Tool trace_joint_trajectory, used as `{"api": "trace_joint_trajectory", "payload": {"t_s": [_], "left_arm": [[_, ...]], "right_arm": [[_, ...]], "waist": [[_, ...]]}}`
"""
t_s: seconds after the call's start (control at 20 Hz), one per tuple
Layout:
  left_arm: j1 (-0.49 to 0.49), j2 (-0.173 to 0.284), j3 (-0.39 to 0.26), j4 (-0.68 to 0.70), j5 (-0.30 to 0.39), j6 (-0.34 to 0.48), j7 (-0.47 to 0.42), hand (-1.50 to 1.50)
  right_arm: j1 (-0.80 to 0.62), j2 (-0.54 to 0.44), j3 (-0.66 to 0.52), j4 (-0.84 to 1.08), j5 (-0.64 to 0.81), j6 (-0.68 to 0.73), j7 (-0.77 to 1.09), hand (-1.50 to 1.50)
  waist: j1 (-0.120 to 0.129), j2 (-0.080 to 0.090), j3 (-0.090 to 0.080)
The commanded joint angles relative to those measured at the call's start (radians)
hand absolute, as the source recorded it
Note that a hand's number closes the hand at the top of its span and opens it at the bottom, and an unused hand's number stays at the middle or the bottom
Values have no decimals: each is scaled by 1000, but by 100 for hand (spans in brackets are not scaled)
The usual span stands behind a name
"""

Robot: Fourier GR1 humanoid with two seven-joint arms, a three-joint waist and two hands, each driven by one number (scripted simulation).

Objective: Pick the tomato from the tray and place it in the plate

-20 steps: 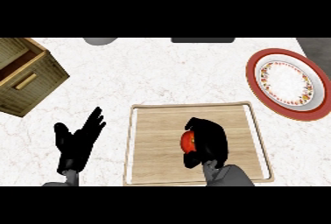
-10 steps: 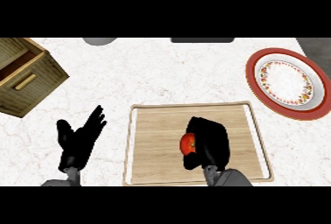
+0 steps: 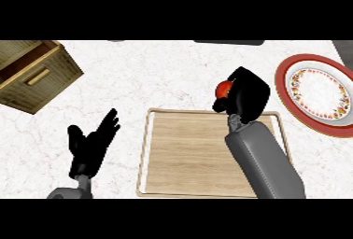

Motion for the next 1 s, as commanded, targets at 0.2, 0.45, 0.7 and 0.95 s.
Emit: {"api": "trace_joint_trajectory", "payload": {"t_s": [0.2,0.45,0.7,0.95], "left_arm": [[8,-4,-19,16,-8,-10,6,0],[7,3,1,7,10,-19,-6,0],[-20,-15,-5,2,0,10,34,0],[11,18,22,-14,18,-19,5,0]], "right_arm": [[-247,-12,-218,176,260,-206,256,150],[-253,0,-338,213,359,-353,291,150],[-252,14,-434,209,444,-512,277,150],[-163,-35,-566,282,512,-642,202,150]], "waist": [[25,6,0],[14,5,1],[-3,3,3],[-23,-6,3]]}}
